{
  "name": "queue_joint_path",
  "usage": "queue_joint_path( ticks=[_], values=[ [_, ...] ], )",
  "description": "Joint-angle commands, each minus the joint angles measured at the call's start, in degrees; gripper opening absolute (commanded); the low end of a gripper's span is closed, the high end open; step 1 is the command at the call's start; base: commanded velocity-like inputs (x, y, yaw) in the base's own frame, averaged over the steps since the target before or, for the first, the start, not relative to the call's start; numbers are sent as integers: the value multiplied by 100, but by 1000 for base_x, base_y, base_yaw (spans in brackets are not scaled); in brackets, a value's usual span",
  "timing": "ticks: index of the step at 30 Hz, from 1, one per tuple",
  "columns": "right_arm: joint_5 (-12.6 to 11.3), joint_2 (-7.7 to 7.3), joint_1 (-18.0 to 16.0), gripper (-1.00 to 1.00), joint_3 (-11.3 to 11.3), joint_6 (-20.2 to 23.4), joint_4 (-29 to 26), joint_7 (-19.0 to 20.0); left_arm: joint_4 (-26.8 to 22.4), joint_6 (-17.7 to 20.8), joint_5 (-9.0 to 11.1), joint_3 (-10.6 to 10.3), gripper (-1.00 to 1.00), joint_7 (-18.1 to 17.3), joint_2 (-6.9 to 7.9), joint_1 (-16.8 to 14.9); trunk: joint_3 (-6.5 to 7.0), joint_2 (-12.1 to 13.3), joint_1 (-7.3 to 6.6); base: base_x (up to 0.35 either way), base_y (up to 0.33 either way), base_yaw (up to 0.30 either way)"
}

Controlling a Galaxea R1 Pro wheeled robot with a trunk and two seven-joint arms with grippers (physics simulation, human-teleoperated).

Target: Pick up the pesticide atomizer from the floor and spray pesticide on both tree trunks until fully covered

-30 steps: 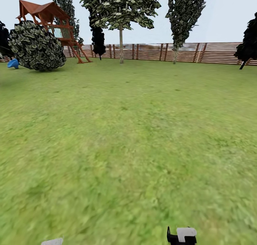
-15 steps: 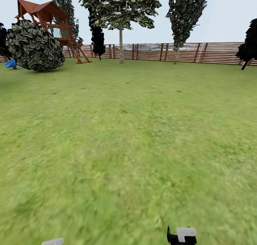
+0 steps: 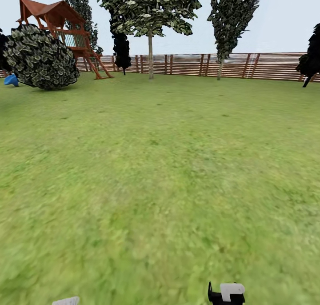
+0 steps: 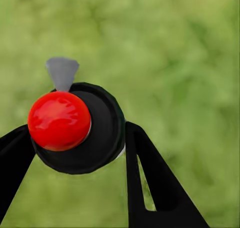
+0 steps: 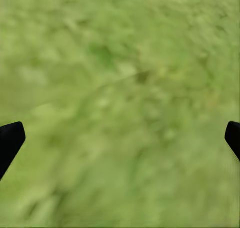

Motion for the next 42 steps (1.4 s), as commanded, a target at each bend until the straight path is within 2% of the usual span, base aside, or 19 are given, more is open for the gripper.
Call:
queue_joint_path(
  ticks=[1,42],
  values=[
    [-3,4,0,100,-1,2,0,0,0,0,1,3,-100,0,-2,0,0,0,0,339,0,0],
    [0,4,0,100,0,3,0,0,0,0,-4,3,-100,0,-4,0,0,0,0,339,0,0]
  ],
)
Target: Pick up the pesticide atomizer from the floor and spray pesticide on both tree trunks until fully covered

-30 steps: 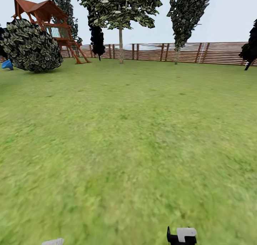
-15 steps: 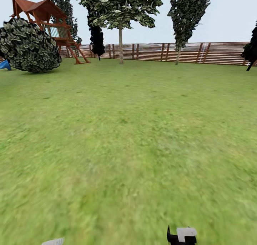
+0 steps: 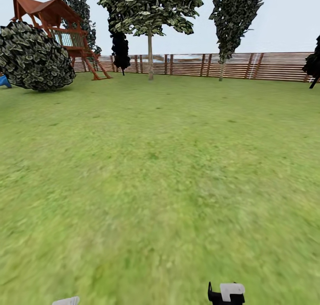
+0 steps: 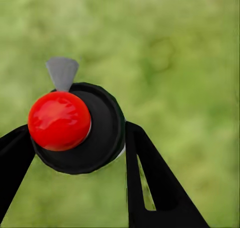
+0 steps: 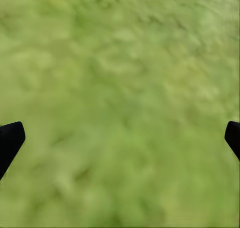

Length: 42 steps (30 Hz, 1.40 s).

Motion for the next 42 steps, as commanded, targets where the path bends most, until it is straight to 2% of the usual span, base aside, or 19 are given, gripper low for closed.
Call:
queue_joint_path(
  ticks=[1,42],
  values=[
    [0,-1,0,100,0,0,0,0,0,0,-2,1,-100,0,0,0,0,0,0,339,0,0],
    [1,-2,0,100,-2,0,0,0,0,0,5,1,-100,0,7,0,0,0,0,339,0,0]
  ],
)
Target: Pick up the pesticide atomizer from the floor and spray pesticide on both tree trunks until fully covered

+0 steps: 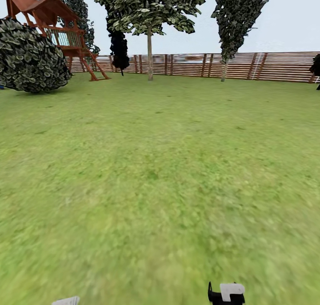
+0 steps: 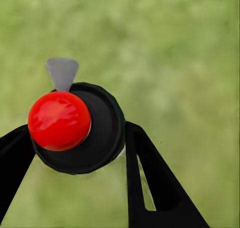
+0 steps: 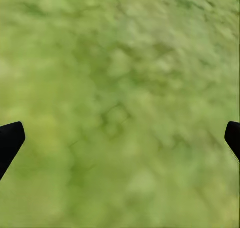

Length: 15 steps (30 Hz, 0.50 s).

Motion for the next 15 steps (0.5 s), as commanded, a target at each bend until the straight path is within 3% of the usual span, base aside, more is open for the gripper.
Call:
queue_joint_path(
  ticks=[1,15],
  values=[
    [-1,0,0,100,1,0,0,0,0,0,0,1,-100,0,1,0,0,0,0,339,0,0],
    [-2,1,0,100,1,0,0,0,0,0,0,1,-100,0,6,0,0,0,0,339,0,0]
  ],
)
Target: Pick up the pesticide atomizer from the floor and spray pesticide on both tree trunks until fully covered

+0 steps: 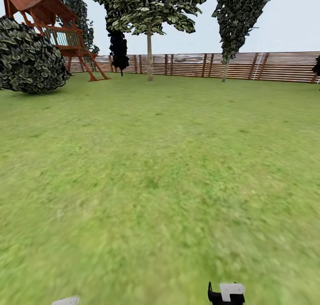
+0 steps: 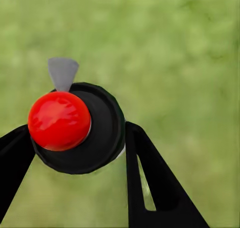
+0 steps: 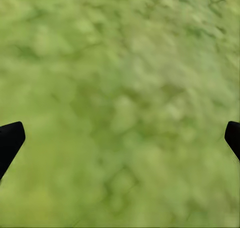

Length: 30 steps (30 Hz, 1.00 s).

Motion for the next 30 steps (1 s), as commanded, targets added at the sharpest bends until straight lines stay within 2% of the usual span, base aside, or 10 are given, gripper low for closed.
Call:
queue_joint_path(
  ticks=[1,30],
  values=[
    [0,2,0,100,0,0,0,0,0,0,-1,0,-100,0,-2,0,0,0,0,339,0,0],
    [1,-3,0,100,-3,-3,0,0,0,0,-4,0,-100,0,-17,0,0,0,0,339,0,0]
  ],
)
